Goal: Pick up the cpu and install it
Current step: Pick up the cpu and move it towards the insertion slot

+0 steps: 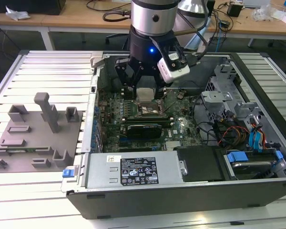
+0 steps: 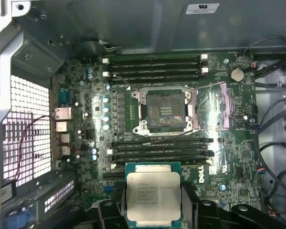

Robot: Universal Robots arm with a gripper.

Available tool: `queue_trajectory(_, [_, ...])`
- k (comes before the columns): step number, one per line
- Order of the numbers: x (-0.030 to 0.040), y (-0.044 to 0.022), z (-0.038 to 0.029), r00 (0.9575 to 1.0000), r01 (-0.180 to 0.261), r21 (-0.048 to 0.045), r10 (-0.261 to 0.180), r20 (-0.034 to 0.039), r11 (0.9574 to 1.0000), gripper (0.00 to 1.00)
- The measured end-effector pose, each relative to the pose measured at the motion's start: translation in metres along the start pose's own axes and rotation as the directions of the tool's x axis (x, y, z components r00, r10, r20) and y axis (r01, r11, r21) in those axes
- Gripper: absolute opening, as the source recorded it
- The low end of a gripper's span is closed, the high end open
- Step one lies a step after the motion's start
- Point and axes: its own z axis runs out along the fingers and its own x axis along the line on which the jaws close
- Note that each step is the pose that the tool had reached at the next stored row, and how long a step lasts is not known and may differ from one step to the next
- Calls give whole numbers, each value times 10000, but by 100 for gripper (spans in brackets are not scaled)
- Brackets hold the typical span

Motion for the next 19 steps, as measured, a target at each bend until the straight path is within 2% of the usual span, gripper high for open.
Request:
queue_trajectory(5, [-75, 73, 96, 10000, 0, 0, 0, 0, 10000, 55])
queue_trajectory(8, [-114, 152, 175, 10000, -1, 0, 1, 1, 10000, 55])
queue_trajectory(13, [-118, 239, 253, 10000, -1, -1, 1, 0, 10000, 55])
queue_trajectory(19, [-122, 279, 296, 10000, 0, -2, 0, 0, 10000, 55])
